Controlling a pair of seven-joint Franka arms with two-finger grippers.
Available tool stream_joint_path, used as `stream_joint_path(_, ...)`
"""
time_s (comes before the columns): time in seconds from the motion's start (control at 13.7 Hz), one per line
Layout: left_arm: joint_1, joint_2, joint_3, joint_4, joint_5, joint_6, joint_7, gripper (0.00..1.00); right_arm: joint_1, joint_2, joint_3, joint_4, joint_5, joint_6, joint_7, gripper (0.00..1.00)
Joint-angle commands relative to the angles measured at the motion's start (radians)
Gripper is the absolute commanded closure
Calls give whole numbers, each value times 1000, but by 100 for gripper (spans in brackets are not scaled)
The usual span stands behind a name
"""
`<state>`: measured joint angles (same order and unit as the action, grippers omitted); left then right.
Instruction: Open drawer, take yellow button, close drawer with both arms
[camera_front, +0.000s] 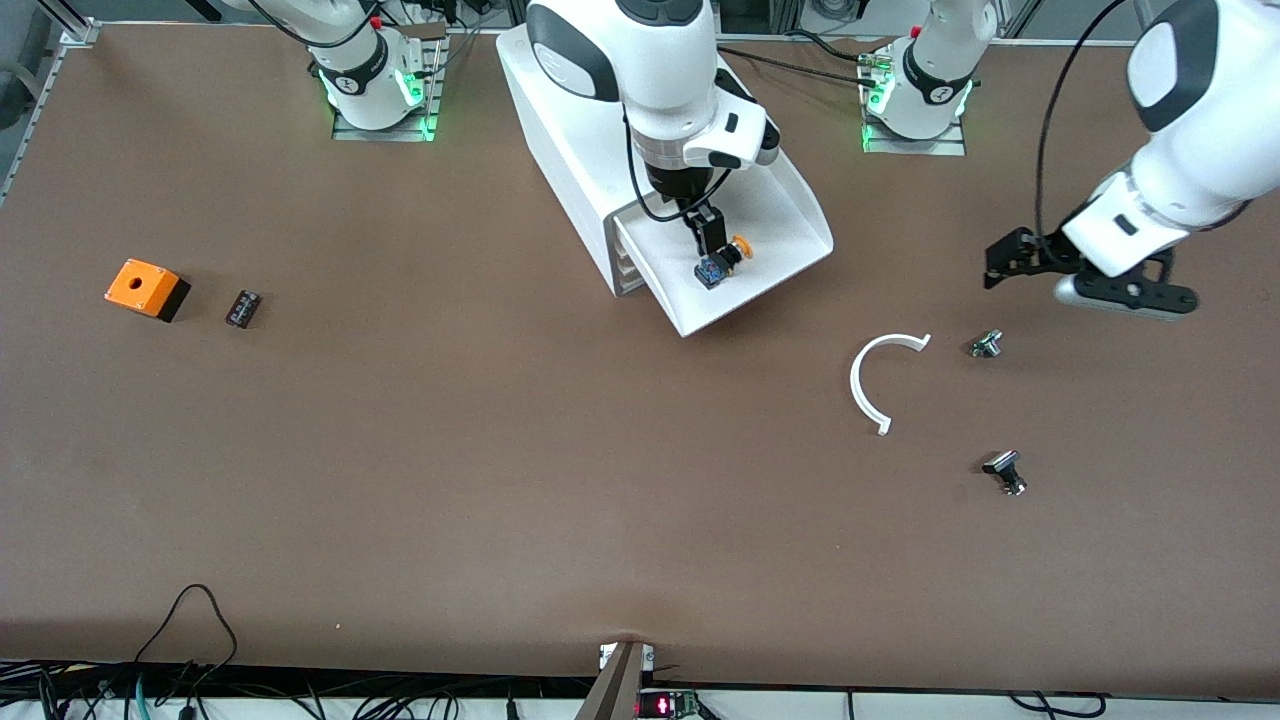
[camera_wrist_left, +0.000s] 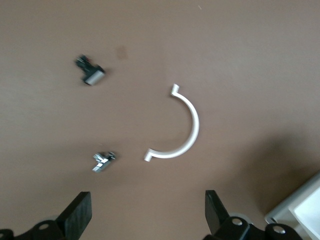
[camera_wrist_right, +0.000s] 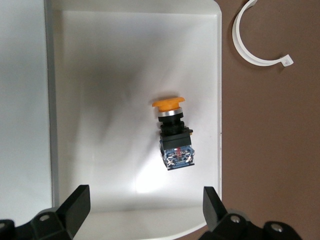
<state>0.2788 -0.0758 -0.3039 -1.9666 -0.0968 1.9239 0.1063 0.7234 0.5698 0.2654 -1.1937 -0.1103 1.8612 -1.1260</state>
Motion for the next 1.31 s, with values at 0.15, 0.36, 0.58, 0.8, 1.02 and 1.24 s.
stream_joint_path(0.15, 11, 2, 34, 64, 34, -109, -13, 0, 30, 91, -41, 82, -14, 21, -23, 0)
stream_joint_path(0.36, 11, 7, 34, 78, 52, -126, -159, 0, 30, 126, -44, 82, -14, 70, -23, 0)
stream_joint_path(0.58, 13, -7, 32, 116, 115, -175, -163, 0, 66, 142, -80, 83, -14, 107, -21, 0)
stream_joint_path(0.8, 11, -29, 32, 137, 121, -239, -160, 0, 91, 151, -95, 82, -17, 101, -21, 0)
stream_joint_path(1.02, 14, -19, 34, 155, 120, -249, -171, 0, 103, 162, -101, 82, -19, 107, -21, 6)
stream_joint_path(1.24, 28, -16, 34, 160, 121, -247, -171, 0, 108, 162, -110, 79, -20, 105, -25, 29)
